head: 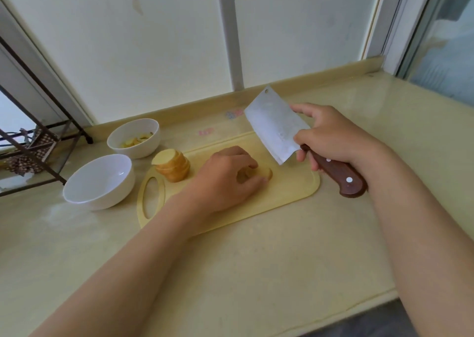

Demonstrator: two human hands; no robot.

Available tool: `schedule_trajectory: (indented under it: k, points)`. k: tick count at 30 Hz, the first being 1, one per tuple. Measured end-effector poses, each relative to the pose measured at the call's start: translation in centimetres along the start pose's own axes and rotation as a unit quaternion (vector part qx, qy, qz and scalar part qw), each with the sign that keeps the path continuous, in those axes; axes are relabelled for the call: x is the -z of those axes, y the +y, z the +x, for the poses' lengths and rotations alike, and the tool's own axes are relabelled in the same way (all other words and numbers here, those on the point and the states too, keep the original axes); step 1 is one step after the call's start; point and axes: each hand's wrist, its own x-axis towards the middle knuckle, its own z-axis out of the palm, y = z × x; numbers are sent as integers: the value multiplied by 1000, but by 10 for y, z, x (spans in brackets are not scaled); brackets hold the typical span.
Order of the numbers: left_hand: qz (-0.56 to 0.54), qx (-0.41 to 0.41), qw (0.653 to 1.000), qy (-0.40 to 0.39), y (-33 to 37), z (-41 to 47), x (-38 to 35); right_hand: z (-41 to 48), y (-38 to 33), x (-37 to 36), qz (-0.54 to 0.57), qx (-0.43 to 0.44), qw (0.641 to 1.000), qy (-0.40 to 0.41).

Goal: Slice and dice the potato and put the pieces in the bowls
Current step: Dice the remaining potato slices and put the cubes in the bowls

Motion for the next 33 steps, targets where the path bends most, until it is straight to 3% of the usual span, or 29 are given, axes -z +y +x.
schedule_trajectory:
  k: [4,12,21,27,33]
  points:
    - [-30,-58,998,-5,-9,-9,0,-10,-5,4,-47,6,999,-10]
    - [-50,-60,997,21,-2,-5,-11,-32,-22,-6,-241,6,970,-27]
    - [-70,-101,992,14,1,-4,-12,-38,-48,-27,-338,25,939,-55]
    - [-49,-95,994,36,2,-5,-18,-17,-54,-41,-359,19,930,-70]
    - [-35,-77,995,43,2,-2,-19,-10,-55,-35,-257,-98,954,-119]
